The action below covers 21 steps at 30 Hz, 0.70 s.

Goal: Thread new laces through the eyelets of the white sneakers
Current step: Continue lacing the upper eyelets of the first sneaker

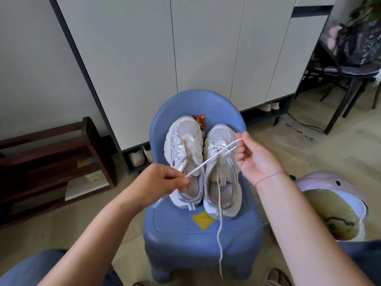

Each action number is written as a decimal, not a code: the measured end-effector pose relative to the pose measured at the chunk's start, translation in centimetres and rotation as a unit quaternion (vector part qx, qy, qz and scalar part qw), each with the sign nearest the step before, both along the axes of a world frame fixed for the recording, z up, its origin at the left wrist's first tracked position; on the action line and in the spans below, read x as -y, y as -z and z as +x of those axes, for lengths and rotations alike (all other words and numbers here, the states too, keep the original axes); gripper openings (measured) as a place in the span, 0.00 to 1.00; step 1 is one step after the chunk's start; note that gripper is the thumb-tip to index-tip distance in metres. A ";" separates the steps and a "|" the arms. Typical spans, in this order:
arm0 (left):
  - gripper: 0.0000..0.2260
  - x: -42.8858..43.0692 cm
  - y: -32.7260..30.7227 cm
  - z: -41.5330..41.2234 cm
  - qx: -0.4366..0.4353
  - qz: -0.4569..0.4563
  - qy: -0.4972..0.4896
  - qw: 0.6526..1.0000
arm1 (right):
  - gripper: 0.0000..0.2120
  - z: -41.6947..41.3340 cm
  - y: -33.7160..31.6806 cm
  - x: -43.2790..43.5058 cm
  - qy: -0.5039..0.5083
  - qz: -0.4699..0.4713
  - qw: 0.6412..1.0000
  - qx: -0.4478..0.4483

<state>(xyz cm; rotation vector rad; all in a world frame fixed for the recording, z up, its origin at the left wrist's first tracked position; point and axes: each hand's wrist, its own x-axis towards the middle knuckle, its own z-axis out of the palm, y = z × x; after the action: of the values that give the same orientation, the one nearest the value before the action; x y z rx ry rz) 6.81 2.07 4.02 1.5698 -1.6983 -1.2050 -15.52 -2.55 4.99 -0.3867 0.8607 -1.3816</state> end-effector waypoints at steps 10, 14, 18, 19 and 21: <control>0.05 0.9 0.2 1.4 -0.020 0.020 -0.017 0.999 | 0.08 -2.1 -1.1 4.0 0.046 -0.009 0.999 0.026; 0.06 1.6 0.6 1.0 -0.105 0.027 -0.076 0.991 | 0.07 -2.0 -1.5 5.3 0.006 -0.025 1.000 -0.006; 0.07 2.1 0.9 -0.2 -0.162 0.014 -0.113 0.980 | 0.06 -1.7 0.3 3.9 -0.066 -0.011 0.990 -0.126; 0.07 2.2 1.1 -0.3 -0.169 0.011 -0.118 0.978 | 0.06 -1.6 0.9 3.0 -0.067 -0.009 0.984 -0.164; 0.06 2.3 1.6 -0.5 -0.177 0.009 -0.127 0.976 | 0.05 -1.3 2.4 0.8 -0.058 -0.008 0.969 -0.239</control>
<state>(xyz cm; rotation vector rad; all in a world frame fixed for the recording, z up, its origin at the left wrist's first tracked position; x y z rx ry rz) 6.27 -0.24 2.44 1.4291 -1.2248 -1.2787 -16.81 -3.31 2.62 -0.7906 1.1982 -1.2043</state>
